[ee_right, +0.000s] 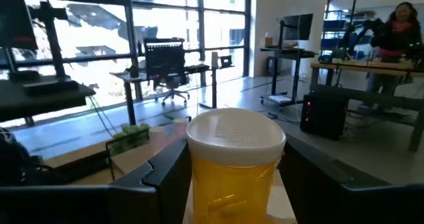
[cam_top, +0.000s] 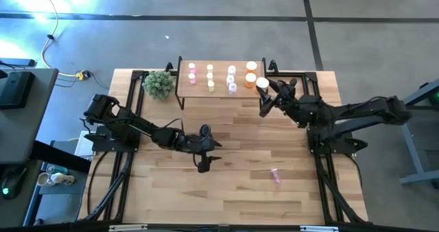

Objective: Pick and place medicine bottles onto shelf by color
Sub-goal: Put the orange pill bottle aligned with the other orange pill bottles on the shelf

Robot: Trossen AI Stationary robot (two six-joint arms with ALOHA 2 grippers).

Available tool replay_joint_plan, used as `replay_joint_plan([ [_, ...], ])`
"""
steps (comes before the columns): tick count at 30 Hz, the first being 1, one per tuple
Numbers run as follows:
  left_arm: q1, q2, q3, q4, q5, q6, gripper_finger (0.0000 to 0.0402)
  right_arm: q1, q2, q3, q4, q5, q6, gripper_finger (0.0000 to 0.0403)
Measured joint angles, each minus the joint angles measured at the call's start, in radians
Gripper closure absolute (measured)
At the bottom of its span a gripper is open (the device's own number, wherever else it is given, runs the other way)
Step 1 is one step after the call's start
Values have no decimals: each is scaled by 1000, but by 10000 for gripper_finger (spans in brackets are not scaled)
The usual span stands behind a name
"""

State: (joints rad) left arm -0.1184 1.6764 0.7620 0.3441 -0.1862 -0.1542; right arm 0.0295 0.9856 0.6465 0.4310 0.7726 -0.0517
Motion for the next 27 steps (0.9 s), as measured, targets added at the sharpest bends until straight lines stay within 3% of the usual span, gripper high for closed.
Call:
replay_joint_plan([
  [7,0,-27,-1,5,3,11,158,-124,34,-201,189,-155,93,208],
  [14,-1,-54,3,53,2,14,158,-169,153,-233,236,-229,113,208],
  [21,-3,-68,0,24,2,18,158,-170,280,-228,396,-177,65,208],
  [27,-7,-68,0,23,2,35,158,-198,338,-227,418,-150,54,208],
])
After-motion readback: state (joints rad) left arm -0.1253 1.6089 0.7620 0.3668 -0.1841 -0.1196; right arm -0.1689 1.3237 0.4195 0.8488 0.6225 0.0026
